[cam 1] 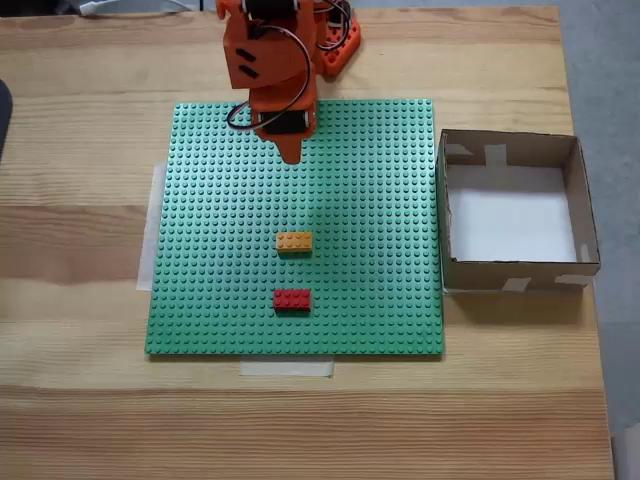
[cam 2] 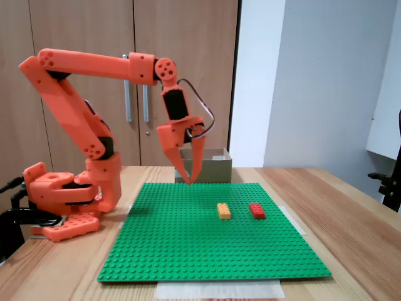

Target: Pick the yellow lego block and put it in the box.

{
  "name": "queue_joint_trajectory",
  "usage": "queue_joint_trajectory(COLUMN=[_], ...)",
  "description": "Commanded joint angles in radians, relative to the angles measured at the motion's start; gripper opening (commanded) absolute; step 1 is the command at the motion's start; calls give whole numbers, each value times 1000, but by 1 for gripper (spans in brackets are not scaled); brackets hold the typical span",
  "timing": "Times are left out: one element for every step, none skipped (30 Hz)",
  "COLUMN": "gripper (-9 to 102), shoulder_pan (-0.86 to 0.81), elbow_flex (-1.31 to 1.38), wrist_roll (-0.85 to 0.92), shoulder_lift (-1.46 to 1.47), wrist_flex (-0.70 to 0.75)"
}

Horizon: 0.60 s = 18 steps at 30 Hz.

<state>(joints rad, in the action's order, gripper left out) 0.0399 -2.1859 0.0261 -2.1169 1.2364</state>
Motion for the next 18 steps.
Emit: queue_joint_trajectory(gripper=[3, 5, 6, 7, 9, 10, 10, 11, 11, 11, 12, 13, 15, 16, 17, 18, 20, 21], shoulder_pan=[-2, -2, -2, -2, -2, -3, -3, -3, -3, -3, -3, -3, -5, -6, -6, -9, -11, -12], elbow_flex=[92, 107, 123, 135, 164, 181, 198, 216, 230, 238, 241, 244, 249, 252, 255, 259, 262, 267], wrist_roll=[9, 9, 9, 9, 11, 12, 15, 15, 18, 21, 25, 31, 35, 37, 38, 40, 40, 40], shoulder_lift=[52, 69, 87, 104, 141, 161, 183, 202, 221, 233, 244, 256, 267, 276, 285, 295, 305, 316], wrist_flex=[26, 35, 43, 48, 58, 66, 74, 81, 84, 84, 84, 80, 77, 77, 75, 71, 67, 63])
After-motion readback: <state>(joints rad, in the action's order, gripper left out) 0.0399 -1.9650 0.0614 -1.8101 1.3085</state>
